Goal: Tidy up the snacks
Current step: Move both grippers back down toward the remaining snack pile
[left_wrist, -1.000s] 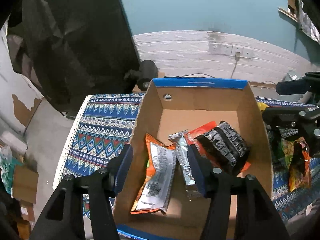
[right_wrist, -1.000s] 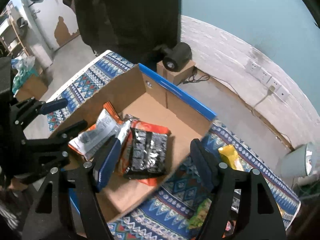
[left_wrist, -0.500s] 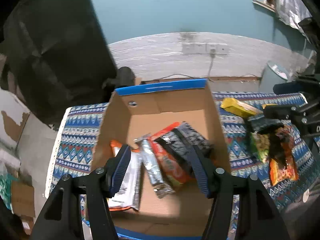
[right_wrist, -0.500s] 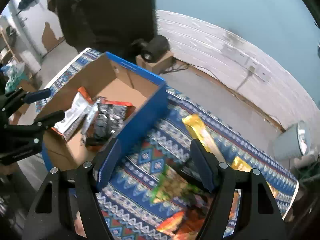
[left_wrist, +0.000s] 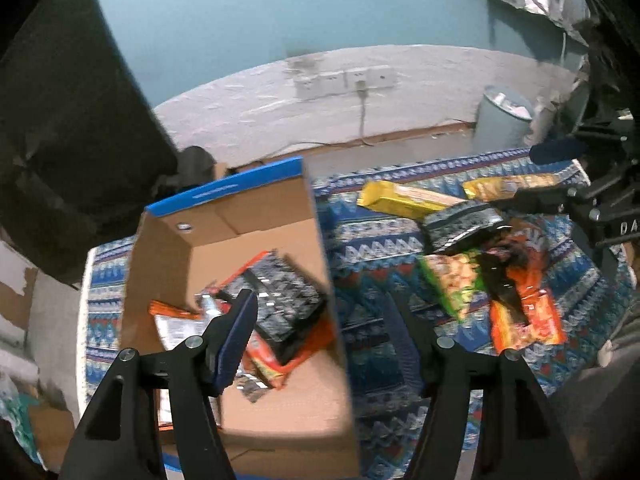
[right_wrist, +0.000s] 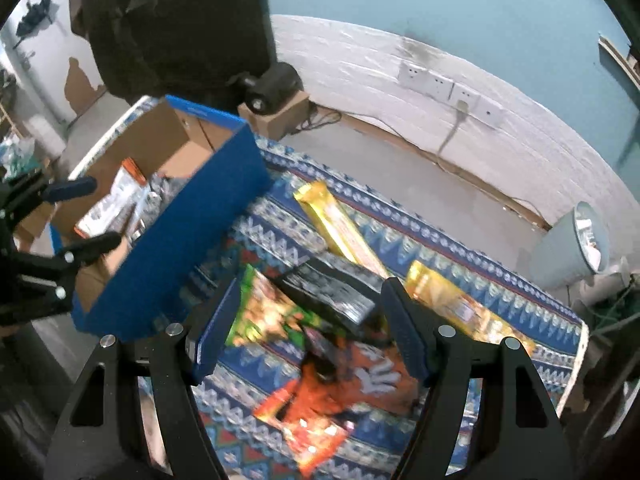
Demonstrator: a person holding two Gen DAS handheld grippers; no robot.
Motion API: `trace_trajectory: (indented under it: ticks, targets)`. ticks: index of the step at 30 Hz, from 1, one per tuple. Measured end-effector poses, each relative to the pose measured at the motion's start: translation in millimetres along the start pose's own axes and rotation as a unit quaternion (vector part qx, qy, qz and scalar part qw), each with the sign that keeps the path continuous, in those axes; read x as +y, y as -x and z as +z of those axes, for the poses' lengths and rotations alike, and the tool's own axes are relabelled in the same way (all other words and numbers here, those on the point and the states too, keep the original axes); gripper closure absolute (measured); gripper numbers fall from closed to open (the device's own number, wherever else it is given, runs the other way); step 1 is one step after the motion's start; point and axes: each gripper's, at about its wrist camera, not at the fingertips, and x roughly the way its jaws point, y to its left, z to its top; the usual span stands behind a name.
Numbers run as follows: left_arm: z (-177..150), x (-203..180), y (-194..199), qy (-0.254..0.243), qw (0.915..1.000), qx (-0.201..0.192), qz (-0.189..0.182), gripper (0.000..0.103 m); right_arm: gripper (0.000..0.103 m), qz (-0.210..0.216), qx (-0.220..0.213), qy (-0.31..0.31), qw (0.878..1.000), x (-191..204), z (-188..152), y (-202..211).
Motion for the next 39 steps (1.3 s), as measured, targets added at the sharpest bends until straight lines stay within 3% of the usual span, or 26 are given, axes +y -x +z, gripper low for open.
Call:
trace_trajectory:
  ticks: [13,26,34,39]
  targets:
    - [29,-58,-45,-0.054,0.9964,0.049,-0.044,0.031,0.030,0.056,0.065,0.037,0.996,-49,-33,-36]
    - [44,-87,-88,-0.069,0.9929,0.060,-0.076,0.031,0.030,0.122,0.094,0.039,0.987,-61,-48,-78]
    - [47,-96,-105,-0.075,0.9914,0.066,-0.084,0.031,0.025,0.132,0.123,-0.010,0.983,-83,-63,-91]
    - [47,-102,-109,-0.080,0.9906,0.069,-0.087,0.031,0.025,0.114,0.152,-0.052,0.980,-98,-74,-93]
